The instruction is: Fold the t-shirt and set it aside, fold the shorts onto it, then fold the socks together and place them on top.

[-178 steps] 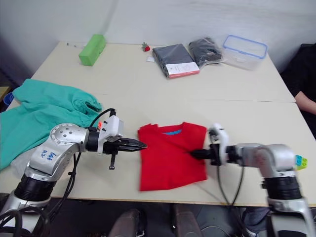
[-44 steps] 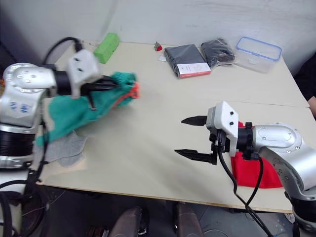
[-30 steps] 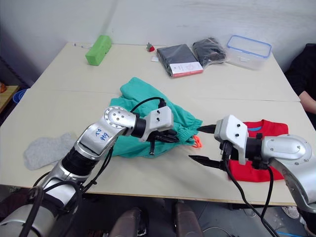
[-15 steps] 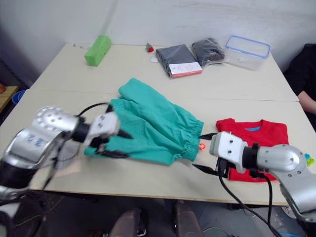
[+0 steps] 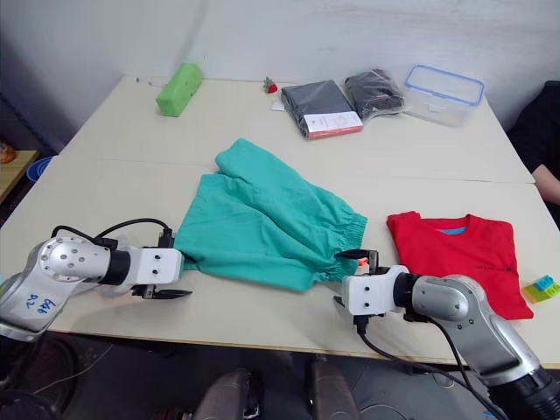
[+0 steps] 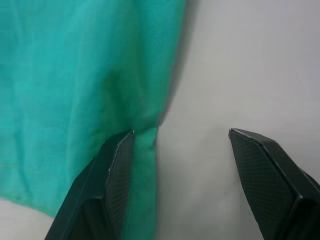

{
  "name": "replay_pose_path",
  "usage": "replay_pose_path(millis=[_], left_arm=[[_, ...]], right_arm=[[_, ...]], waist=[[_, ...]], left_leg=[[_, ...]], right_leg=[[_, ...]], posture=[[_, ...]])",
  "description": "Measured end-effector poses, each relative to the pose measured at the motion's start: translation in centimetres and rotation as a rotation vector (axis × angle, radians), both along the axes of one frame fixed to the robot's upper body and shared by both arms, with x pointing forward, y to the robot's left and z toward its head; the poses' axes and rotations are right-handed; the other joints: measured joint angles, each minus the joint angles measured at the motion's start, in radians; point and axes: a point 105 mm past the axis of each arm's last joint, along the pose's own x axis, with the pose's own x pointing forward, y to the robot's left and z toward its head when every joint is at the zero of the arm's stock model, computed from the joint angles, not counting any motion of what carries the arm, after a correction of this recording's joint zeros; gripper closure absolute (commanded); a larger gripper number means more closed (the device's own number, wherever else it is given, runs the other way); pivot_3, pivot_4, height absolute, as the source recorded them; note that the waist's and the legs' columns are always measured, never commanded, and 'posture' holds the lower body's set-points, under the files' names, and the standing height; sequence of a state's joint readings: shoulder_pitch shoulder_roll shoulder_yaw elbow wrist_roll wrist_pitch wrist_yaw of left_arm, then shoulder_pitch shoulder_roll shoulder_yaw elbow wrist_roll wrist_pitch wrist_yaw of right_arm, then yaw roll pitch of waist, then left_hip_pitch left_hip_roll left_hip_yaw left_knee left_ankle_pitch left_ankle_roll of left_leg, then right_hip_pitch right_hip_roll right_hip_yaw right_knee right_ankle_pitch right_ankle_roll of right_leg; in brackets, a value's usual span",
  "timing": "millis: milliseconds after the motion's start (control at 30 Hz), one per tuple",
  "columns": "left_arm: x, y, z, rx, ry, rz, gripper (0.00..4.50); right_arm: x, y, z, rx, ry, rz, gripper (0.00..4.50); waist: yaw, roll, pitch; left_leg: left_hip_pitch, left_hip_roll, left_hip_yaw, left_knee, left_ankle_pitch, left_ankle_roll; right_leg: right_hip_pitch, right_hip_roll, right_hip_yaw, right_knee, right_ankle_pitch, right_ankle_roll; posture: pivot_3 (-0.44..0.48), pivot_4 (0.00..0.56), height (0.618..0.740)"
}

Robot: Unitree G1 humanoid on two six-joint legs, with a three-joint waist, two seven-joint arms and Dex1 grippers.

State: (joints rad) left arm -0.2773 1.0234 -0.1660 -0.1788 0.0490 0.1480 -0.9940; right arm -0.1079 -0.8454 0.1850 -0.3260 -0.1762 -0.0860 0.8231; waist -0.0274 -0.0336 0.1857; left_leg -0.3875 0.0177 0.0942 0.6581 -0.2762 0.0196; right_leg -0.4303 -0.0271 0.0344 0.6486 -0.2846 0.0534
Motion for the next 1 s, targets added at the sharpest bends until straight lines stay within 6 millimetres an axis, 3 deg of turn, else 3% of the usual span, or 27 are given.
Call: replay_pose_path(millis=[267,367,633,867,900,967,1000], left_arm=[[0.7,1.0,-0.8,0.007,-0.024,0.044,4.29],[0.7,1.1,-0.9,0.005,-0.021,0.049,4.5],[0.5,1.4,-0.8,-0.05,0.049,0.076,4.5],[-2.7,1.2,-0.7,-0.14,0.282,0.065,4.5],[-4.2,1.4,-0.6,-0.154,0.352,0.051,4.5],[-9.0,1.3,0.3,-0.199,0.604,-0.017,4.5],[-9.8,1.0,1.0,-0.216,0.645,-0.049,4.5]], right_arm=[[0.9,0.4,0.1,0.035,-0.027,-0.012,3.64],[1.0,0.1,-0.1,0.033,-0.02,-0.02,4.45],[1.3,-0.4,0.6,0.038,0.003,0.005,4.49],[-0.3,-0.6,1.5,0.114,0.173,0.089,4.49],[-1.1,-0.5,1.8,0.148,0.245,0.106,4.49],[-3.4,-0.8,3.1,0.217,0.465,0.147,4.49],[-3.9,-0.8,3.7,0.231,0.505,0.157,4.49]], waist=[[-0.003,0.0,0.0],[-0.002,0.0,0.0],[-0.005,0.0,0.0],[-0.002,0.0,0.001],[-0.004,-0.001,0.002],[-0.013,-0.001,0.003],[-0.011,0.0,0.003]], left_leg=[[0.017,0.001,0.002,-0.011,0.0,-0.001],[0.018,0.002,0.001,-0.011,0.0,-0.002],[0.017,0.002,0.001,-0.011,0.0,-0.002],[0.016,0.004,0.0,-0.012,-0.003,-0.005],[0.015,0.004,0.0,-0.012,-0.004,-0.005],[0.014,0.006,0.0,-0.012,-0.007,-0.006],[0.015,0.007,-0.001,-0.012,-0.007,-0.006]], right_leg=[[0.014,0.0,0.001,-0.005,-0.002,-0.003],[0.014,0.0,0.0,-0.005,-0.002,-0.004],[0.014,0.001,0.0,-0.005,-0.002,-0.004],[0.014,0.001,-0.002,-0.007,-0.003,-0.004],[0.012,0.001,-0.001,-0.007,-0.004,-0.005],[0.012,0.001,-0.003,-0.007,-0.005,-0.006],[0.013,0.001,-0.004,-0.007,-0.006,-0.006]], posture=[[0.0,0.15,0.74],[0.0,0.15,0.74],[0.0,0.15,0.74],[0.0,0.15,0.74],[0.0,0.15,0.74],[0.0,0.15,0.74],[0.0,0.15,0.74]])
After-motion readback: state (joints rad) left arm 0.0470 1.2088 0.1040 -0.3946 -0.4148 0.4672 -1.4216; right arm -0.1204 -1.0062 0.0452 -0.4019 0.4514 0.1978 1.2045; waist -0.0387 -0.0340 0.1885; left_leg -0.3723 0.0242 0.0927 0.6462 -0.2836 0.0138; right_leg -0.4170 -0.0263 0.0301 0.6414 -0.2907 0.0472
